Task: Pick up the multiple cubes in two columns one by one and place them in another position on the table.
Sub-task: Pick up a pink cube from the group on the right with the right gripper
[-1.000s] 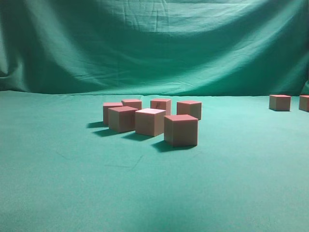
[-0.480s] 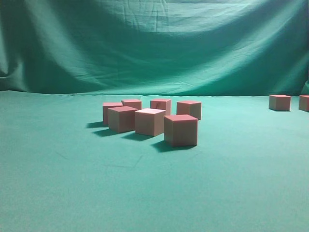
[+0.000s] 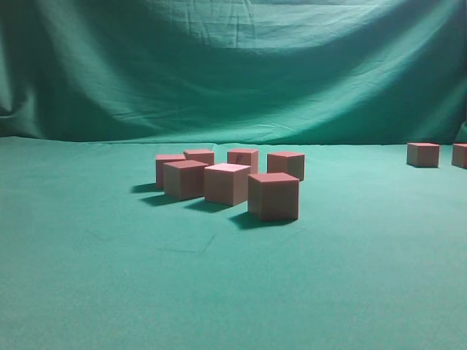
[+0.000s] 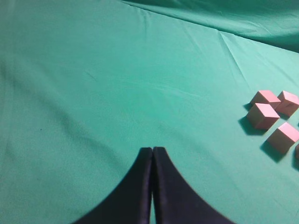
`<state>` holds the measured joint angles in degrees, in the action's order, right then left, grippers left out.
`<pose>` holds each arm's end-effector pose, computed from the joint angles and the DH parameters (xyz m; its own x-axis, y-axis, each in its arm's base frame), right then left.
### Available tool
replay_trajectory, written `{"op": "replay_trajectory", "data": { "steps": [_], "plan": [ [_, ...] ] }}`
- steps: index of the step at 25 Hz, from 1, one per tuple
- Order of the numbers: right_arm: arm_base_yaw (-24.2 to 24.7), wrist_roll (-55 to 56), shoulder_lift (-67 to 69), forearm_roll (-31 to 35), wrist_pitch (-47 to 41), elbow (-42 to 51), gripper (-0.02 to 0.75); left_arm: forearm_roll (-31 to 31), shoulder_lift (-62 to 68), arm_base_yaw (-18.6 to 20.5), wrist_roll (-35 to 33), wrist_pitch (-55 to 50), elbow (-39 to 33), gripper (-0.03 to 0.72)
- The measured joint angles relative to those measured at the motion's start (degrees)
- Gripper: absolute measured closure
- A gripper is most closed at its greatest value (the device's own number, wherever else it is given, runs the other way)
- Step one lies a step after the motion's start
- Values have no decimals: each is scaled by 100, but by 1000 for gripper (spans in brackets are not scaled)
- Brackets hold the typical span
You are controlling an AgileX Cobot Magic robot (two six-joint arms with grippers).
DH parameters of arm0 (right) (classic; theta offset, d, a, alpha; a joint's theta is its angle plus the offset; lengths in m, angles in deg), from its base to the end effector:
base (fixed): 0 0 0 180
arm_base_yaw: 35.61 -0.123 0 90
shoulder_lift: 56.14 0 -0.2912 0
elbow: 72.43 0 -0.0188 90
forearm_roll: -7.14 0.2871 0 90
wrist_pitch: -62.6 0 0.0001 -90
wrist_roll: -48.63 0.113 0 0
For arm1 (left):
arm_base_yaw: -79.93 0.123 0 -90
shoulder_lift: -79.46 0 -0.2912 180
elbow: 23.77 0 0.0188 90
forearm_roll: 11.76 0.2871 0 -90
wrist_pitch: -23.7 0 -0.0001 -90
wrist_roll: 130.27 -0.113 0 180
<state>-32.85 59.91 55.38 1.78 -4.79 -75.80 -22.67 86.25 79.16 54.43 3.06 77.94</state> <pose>0.3934 -0.0287 0.2101 -0.9741 0.2067 -0.0921 0.2135 0.9743 -0.0722 0.1038 -0.0090 0.1708 -0.2762 -0.2533 -0.9271 0.0068 0.9641 -0.2654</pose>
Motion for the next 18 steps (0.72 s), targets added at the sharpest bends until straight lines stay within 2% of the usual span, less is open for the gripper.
{"op": "replay_trajectory", "data": {
  "steps": [10, 18],
  "plan": [
    [75, -453, 1639, 237, 479, -1428, 262, 0, 0, 0, 0, 0, 0, 688],
    [81, -509, 2129, 237, 901, -1606, 262, 0, 0, 0, 0, 0, 0, 688]
  ]
}}
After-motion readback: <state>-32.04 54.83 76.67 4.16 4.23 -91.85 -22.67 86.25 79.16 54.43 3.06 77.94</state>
